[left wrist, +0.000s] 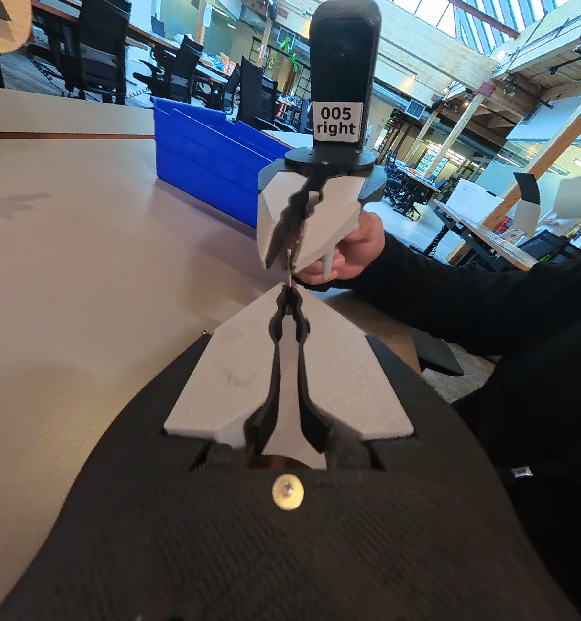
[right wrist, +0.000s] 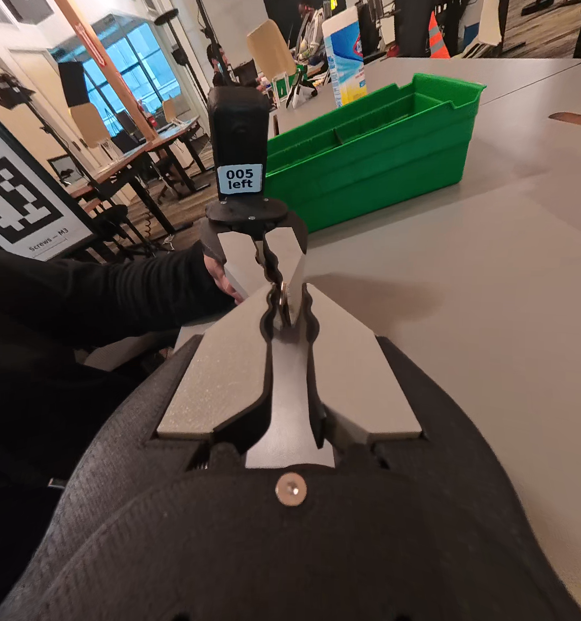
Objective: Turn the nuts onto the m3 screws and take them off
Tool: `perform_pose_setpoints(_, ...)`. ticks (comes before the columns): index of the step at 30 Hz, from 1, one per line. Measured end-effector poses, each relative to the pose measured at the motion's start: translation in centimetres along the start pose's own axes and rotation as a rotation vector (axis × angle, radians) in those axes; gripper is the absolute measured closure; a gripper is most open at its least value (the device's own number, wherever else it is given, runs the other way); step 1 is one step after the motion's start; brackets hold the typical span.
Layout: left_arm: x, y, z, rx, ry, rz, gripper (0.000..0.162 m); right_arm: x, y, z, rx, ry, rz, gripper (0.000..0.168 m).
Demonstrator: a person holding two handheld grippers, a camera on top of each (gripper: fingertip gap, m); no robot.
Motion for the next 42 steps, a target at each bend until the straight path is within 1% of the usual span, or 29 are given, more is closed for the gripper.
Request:
perform_pose_setpoints(2,-0.17,0.08,-0.1,-0.002,-0.006,-0.001,0.162,-0.23,-0.18,0.05,0.005,0.009,0.016,0.167)
perform_pose_setpoints(3,-0.22,0.11,-0.11,0.001,-0.005,-0.005,0.162,-0.28,-0.26,0.07,0.0,0.012,0.026,0.168)
perform_pose_setpoints(8,-0.27,0.01,-0.18,0.029,-0.005,-0.018,0.162,-0.29,-0.34,0.13,0.02,-0.006,-0.007,0.168)
perform_pose_setpoints(16,-0.25,0.02,-0.22,0.025,-0.004,-0.021,0.162,-0.1,-0.42,0.2,0.036,-0.012,-0.026,0.168)
perform_pose_setpoints(20,-0.36,0.09,-0.36,0.014,-0.015,-0.019,0.162,0.0,-0.49,0.29,0.017,-0.002,-0.003,0.168)
perform_pose_setpoints(29,-0.52,0.07,-0.52,-0.015,-0.043,0.01,0.162,-0.4,-0.38,0.07,0.019,-0.011,-0.008,0.168)
perform_pose_setpoints(42,-0.43,0.04,-0.44,-0.017,-0.037,0.01,0.162,-0.11,-0.25,0.09,0.01,-0.002,0.001,0.168)
Point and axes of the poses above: each gripper's, where its closed fingertips meet, x back along the fingers, z out of its top, y = z × x across the jaws, the point moved 7 cm from there along x, back along the fingers, and after that the axes turned 2 degrees about z, right-handed, at the moved point
